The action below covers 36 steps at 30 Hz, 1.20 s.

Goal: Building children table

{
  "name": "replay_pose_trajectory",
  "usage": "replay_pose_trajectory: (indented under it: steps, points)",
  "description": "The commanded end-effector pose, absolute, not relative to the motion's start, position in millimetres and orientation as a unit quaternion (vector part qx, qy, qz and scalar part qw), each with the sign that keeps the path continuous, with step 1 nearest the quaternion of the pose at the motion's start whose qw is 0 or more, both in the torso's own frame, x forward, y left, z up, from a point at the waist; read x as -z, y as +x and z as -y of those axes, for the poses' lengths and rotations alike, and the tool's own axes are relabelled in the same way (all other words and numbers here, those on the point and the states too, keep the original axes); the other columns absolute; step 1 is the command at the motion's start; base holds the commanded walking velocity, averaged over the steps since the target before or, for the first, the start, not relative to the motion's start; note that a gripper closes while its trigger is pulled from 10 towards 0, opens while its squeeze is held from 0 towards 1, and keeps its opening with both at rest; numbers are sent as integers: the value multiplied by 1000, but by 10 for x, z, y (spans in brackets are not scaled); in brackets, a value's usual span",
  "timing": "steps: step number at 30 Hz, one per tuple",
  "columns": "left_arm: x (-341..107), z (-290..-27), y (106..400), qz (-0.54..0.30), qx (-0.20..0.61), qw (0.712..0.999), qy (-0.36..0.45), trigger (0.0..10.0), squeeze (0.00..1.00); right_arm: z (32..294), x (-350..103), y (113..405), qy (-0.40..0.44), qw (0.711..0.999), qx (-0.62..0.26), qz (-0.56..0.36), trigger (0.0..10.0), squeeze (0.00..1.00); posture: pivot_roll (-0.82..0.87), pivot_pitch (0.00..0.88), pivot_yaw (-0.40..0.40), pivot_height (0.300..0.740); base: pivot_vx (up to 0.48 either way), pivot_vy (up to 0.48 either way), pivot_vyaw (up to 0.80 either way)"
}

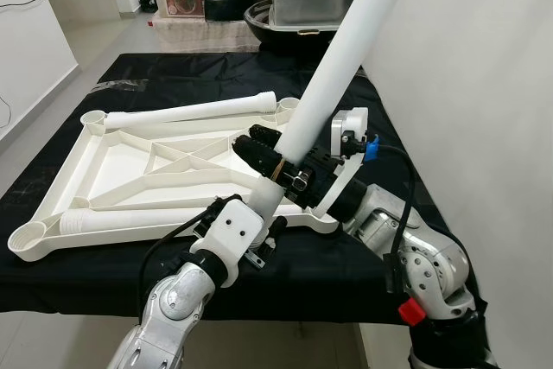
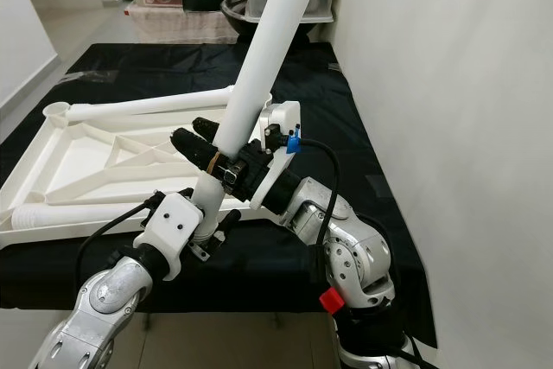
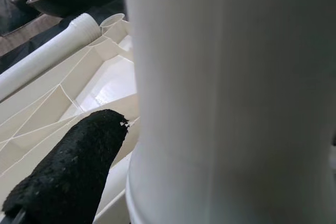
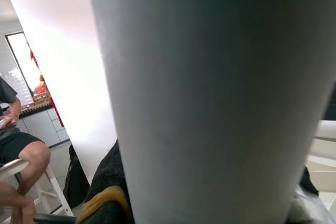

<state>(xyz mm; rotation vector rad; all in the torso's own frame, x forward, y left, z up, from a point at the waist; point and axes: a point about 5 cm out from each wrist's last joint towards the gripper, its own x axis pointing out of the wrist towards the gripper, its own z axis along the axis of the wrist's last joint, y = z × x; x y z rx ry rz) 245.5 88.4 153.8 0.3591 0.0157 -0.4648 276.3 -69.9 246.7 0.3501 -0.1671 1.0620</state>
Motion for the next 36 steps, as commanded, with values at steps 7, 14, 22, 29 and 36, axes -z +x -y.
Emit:
replay_pose_trajectory:
  steps: [7,14,22,29,36]
  points:
    - [-1459,-772,2399,-18,265,945,191,10000,0,562,-2516,2691,173,818,-543,85,10000,0,69,23,7,740,0,0,0]
    - [-1472,-821,2435,-12,246,950,194,10000,0,569,-2524,2695,175,817,-542,86,10000,0,64,21,9,740,0,0,0]
    - [-1548,-899,2504,10,215,958,191,0,0,536,-2498,2647,176,812,-550,79,10000,0,65,23,8,740,0,0,0]
    - [-1558,-885,2494,19,216,958,190,0,0,532,-2493,2629,177,811,-552,78,10000,0,62,26,4,740,0,0,0]
    - [-1562,-925,2465,9,229,954,192,10000,0,613,-2447,2782,143,846,-504,98,10000,1000,73,24,7,740,0,0,0]
